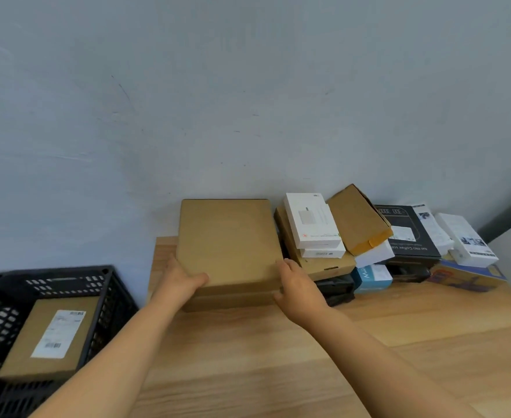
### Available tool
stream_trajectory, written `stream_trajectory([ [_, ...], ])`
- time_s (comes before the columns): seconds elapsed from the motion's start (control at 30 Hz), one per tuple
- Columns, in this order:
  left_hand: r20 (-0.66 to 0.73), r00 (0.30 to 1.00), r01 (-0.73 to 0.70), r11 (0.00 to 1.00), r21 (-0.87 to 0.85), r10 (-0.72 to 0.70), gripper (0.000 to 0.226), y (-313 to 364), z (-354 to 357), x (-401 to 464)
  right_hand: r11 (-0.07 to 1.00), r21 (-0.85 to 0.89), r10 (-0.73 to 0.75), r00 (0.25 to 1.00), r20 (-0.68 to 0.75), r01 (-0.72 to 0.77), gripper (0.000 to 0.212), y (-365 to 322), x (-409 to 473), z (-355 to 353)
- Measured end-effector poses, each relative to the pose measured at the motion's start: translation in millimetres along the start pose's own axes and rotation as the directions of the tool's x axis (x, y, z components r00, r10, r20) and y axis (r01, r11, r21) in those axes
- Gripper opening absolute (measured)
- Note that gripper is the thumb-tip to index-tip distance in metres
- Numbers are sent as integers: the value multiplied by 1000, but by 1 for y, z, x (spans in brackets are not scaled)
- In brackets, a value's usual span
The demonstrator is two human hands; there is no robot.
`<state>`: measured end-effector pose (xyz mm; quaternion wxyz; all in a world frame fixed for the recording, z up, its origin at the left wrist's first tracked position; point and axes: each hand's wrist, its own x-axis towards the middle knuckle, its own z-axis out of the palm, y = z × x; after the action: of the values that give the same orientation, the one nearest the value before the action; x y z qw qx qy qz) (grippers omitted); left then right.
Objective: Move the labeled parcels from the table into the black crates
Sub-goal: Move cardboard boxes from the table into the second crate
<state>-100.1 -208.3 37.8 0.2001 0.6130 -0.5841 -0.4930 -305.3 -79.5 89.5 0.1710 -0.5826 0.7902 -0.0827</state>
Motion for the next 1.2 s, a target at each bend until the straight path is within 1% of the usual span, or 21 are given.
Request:
stream_trajectory([
  [0.07, -20, 1000, -19, 1000, -14, 19, 83, -1, 1, -3, 999, 36, 6, 1000, 15, -7, 59, -5, 13, 2],
  [0.17, -52, 998, -33, 999, -23, 32, 82, 1, 0, -12, 988, 141, 65, 997, 45, -71, 74, -8, 29, 6],
  [0.23, -66, 996, -58, 998, -35, 56, 82, 0, 1, -17, 952, 268, 132, 988, 80, -149, 80, -7, 36, 7],
  [0.3, -77, 994, -86, 995, -57, 81, 82, -1, 2, -27, 893, 384, 197, 971, 132, -234, 87, -4, 40, 8],
  [0.37, -69, 994, -91, 994, -66, 86, 83, -2, 2, -34, 856, 441, 225, 963, 151, -269, 89, -2, 42, 9],
  [0.47, -74, 992, -110, 992, -62, 105, 88, -1, 0, -51, 845, 468, 213, 966, 148, -258, 85, -1, 37, 8],
  [0.53, -110, 987, -123, 992, -41, 118, 89, 3, -2, -61, 841, 489, 183, 973, 142, -230, 81, 1, 31, 3],
  [0.63, -178, 975, -141, 989, -48, 130, 87, 20, -8, -78, 820, 547, 133, 986, 103, -168, 64, 1, 23, -14],
  [0.77, -245, 951, -197, 980, -19, 187, 77, 57, -18, -99, 786, 617, 66, 998, -16, -42, 48, 0, 15, -53],
  [0.87, -303, 923, -254, 967, -13, 239, 70, 88, -25, -116, 750, 661, 74, 993, -96, 8, 42, 0, 10, -88],
  [0.93, -329, 901, -298, 954, 7, 284, 71, 109, -29, -127, 709, 704, 75, 988, -138, 44, 40, 3, 7, -114],
  [1.03, -354, 867, -381, 924, -15, 351, 71, 140, -33, -142, 686, 722, 69, 980, -188, 90, 37, 7, 2, -153],
  [1.07, -362, 853, -412, 911, -25, 376, 72, 150, -33, -147, 676, 729, 65, 977, -202, 106, 31, 9, 0, -165],
  [1.1, -370, 836, -446, 895, -29, 404, 75, 161, -34, -152, 666, 736, 62, 975, -215, 120, 31, 12, -1, -176],
  [1.2, -401, 796, -491, 871, 9, 453, 91, 190, -38, -160, 653, 733, 30, 961, -276, 190, 41, 19, -7, -207],
])
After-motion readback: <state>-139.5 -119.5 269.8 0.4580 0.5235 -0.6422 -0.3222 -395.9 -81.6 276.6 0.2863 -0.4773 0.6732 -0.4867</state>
